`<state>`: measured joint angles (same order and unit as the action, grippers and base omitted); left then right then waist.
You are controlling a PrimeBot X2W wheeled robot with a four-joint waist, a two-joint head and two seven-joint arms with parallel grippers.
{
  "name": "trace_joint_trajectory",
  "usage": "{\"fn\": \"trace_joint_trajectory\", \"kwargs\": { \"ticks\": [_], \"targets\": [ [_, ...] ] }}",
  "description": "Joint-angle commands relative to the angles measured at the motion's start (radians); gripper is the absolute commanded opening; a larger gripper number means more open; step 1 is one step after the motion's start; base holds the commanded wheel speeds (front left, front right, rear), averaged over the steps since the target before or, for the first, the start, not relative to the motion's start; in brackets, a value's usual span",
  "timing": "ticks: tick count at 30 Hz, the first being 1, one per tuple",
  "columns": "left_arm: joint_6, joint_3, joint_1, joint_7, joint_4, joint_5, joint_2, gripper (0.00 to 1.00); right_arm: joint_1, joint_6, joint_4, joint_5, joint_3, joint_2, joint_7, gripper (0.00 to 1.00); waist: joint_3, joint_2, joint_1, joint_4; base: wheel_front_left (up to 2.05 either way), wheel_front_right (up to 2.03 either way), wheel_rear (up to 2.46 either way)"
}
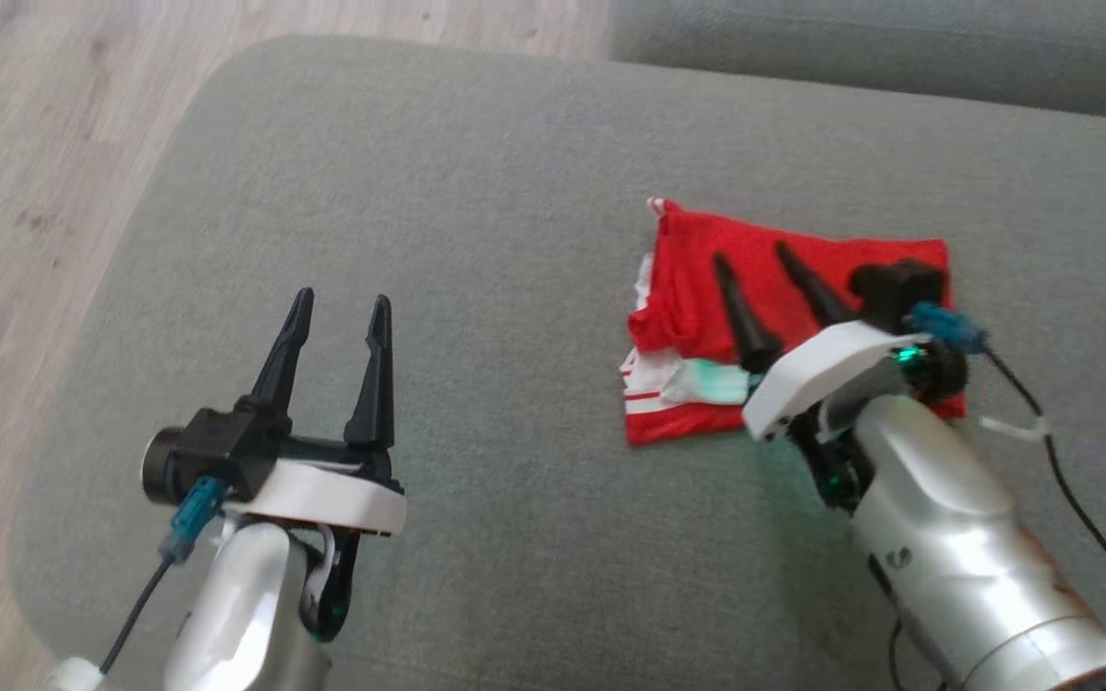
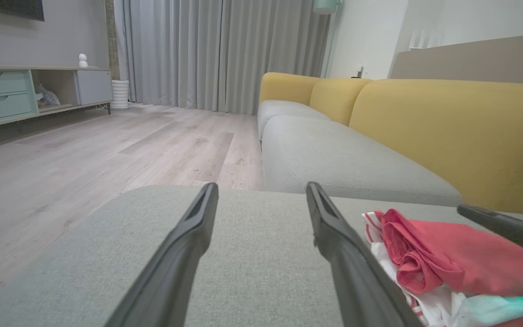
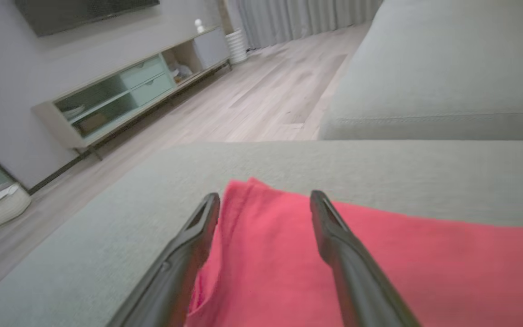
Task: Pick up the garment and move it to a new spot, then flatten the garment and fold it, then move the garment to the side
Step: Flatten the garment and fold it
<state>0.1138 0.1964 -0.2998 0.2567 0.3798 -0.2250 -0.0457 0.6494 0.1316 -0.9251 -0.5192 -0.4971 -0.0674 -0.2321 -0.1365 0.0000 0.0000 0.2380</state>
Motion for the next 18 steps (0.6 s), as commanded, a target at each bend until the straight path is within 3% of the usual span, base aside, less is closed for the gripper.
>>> {"fn": "trace_joint_trajectory", "kwargs": {
  "ticks": [1,5,10,18],
  "targets": [
    [-0.006,-0.038,-0.010,0.005,-0.029,0.017,-0.010,1.00,0.048,-0.001,0.017,0.019,0.039,0.017,-0.022,1.00,0.035,0.0000,0.0000,-0.039,0.00,0.00,0.00],
    [-0.008,-0.050,0.014,0.005,-0.030,0.026,-0.016,1.00,0.039,-0.001,0.032,0.138,0.194,0.013,-0.029,1.00,0.066,0.0000,0.0000,-0.083,0.00,0.00,0.00],
    [-0.011,-0.066,0.045,0.005,-0.033,0.033,-0.020,1.00,-0.094,-0.001,0.200,0.316,0.393,0.009,-0.029,1.00,0.094,0.0000,0.0000,-0.140,0.00,0.00,0.00],
    [-0.014,-0.087,0.097,0.005,-0.040,0.039,-0.020,1.00,-0.329,-0.001,0.443,0.407,0.482,0.016,-0.029,1.00,0.104,0.0000,0.0000,-0.201,0.00,0.00,0.00]
  ]
}}
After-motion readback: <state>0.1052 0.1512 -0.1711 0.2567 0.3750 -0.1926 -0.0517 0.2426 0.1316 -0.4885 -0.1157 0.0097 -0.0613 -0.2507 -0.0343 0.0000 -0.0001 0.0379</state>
